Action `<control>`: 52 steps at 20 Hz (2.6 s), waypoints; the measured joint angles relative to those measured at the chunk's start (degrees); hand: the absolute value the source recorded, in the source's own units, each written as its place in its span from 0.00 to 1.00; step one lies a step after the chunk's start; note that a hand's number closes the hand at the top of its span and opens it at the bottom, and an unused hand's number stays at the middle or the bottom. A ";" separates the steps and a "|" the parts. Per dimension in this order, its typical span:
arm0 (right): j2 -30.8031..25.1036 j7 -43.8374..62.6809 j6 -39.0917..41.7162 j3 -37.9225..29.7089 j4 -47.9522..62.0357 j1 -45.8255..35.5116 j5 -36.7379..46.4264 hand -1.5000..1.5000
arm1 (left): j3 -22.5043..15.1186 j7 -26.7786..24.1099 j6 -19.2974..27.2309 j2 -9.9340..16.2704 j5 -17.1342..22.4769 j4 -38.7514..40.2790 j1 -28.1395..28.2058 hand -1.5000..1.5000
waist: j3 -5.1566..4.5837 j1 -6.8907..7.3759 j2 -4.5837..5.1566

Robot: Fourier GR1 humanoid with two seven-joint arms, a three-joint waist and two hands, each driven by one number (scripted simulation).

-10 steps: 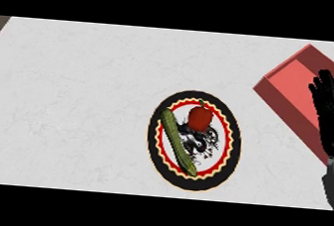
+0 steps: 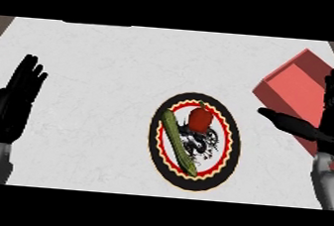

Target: Pick the bell pepper from the plate and place it in the cardboard box

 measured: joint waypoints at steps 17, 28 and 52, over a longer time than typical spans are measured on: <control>-3.01 35.98 13.34 22.56 -13.03 0.26 38.36 0.00 | 0.96 5.02 -6.61 1.40 5.69 -1.54 4.54 0.50 | -0.25 1.18 -0.25; 8.74 61.29 36.87 23.93 -5.27 -19.02 35.40 0.00 | 0.36 6.16 -6.31 0.46 4.86 -3.02 4.42 0.50 | 0.12 2.27 0.16; 16.73 60.89 44.33 18.31 2.67 -21.75 36.63 0.00 | 3.53 5.99 -8.24 -2.09 2.92 -2.17 5.00 0.50 | 0.30 0.86 0.17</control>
